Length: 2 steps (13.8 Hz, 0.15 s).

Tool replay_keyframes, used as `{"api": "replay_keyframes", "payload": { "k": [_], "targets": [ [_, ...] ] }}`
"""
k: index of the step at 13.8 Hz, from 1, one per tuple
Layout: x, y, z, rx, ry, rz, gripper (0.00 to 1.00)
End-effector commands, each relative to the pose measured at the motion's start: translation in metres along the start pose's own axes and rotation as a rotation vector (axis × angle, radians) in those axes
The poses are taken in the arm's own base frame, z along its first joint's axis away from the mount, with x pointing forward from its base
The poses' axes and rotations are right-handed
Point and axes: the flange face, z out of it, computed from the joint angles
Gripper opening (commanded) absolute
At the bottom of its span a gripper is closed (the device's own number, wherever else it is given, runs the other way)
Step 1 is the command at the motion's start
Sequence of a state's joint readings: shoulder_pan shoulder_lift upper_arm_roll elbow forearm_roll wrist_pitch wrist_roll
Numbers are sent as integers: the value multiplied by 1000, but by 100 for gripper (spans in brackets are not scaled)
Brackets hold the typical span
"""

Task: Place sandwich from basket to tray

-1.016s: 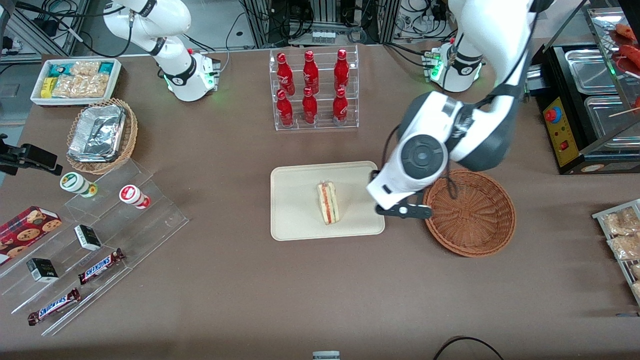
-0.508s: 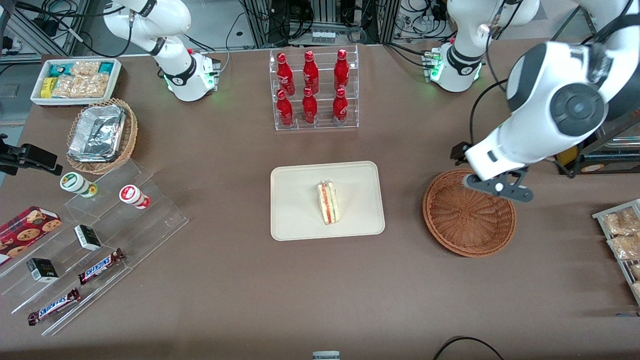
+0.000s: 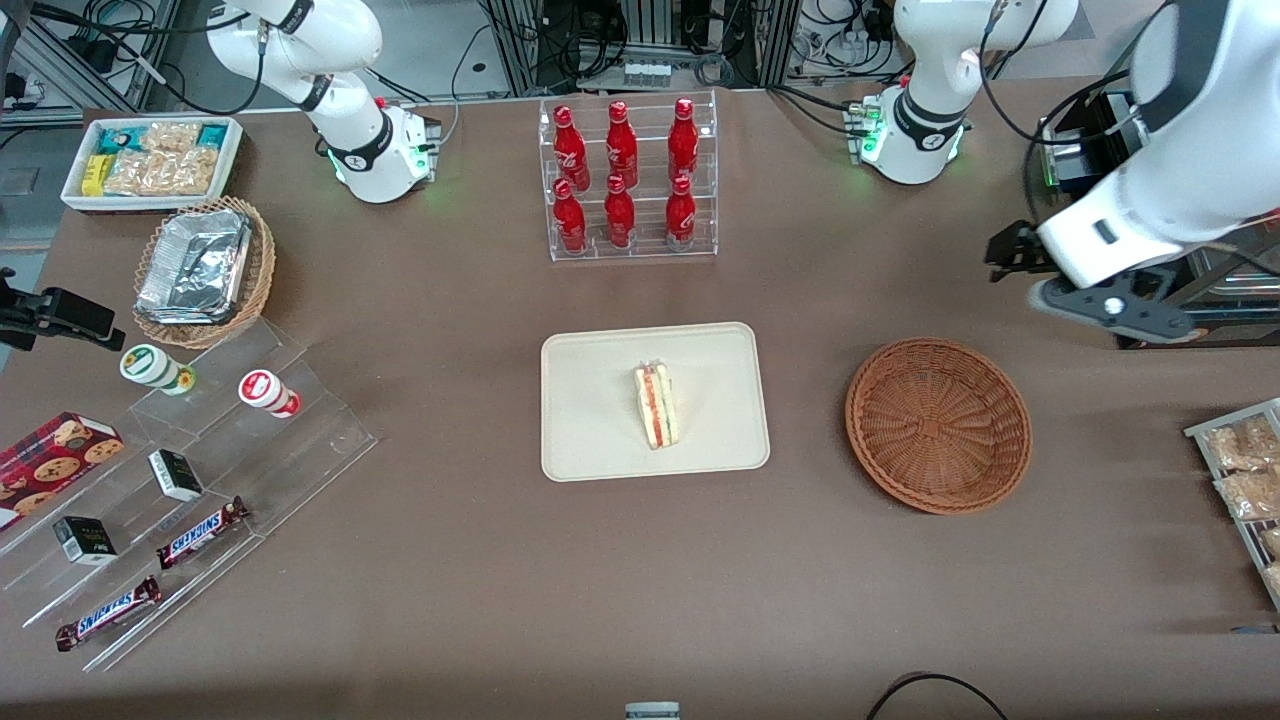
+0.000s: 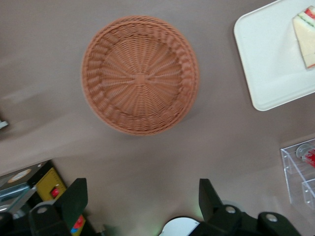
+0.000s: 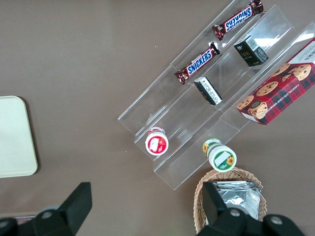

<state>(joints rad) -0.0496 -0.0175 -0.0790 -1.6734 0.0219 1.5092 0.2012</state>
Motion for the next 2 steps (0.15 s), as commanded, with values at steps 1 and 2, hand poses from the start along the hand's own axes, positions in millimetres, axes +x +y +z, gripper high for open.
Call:
{"api": "replay_keyframes", "payload": {
  "k": [1,2],
  "targets": [
    [-21,-16,-14,7,3,-14,100],
    [-25,-21,-21,5,6,-24,100]
  ]
}}
